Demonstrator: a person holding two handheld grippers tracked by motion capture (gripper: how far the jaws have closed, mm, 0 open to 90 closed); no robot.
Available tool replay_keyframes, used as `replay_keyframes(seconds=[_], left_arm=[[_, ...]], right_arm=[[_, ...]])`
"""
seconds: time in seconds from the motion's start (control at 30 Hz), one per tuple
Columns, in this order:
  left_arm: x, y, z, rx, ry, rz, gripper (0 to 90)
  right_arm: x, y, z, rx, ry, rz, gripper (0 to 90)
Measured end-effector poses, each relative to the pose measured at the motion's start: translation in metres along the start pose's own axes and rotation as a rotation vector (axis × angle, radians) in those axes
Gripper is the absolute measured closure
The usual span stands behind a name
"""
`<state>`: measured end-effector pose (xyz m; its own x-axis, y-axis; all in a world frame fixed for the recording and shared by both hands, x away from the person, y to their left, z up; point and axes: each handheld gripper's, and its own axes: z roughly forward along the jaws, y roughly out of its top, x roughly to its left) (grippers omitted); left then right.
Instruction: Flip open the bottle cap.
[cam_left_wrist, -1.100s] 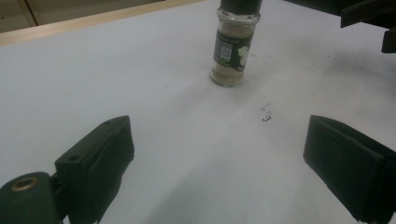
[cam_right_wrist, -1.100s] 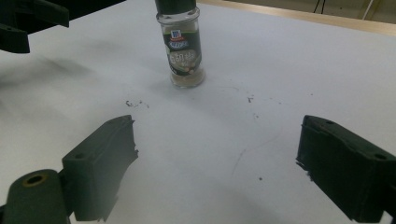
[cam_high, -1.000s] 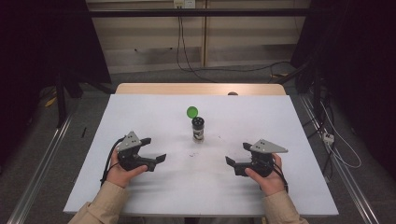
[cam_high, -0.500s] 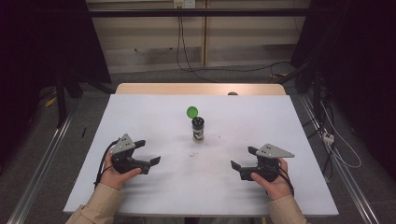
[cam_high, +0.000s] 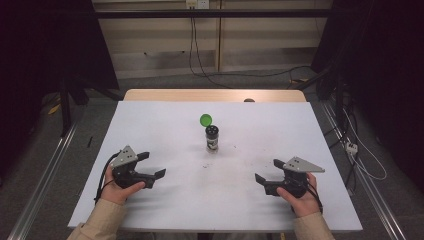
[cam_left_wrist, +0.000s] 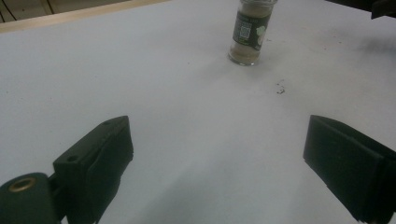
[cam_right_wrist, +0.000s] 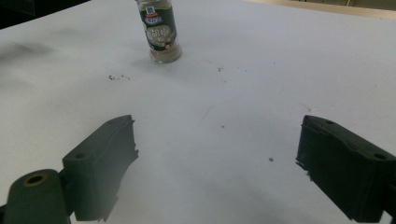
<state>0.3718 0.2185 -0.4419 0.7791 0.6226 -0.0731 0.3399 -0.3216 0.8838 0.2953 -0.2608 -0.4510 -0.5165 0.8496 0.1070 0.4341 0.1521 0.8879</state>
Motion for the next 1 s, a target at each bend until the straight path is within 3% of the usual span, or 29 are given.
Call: replay_keyframes(seconds=[1.0], left_arm=[[0.005, -0.012, -0.016, 0.012, 0.019, -0.01, 8.0]], right_arm=[[-0.013, -0.012, -0.015, 0.012, -0.041, 0.014, 11.0]])
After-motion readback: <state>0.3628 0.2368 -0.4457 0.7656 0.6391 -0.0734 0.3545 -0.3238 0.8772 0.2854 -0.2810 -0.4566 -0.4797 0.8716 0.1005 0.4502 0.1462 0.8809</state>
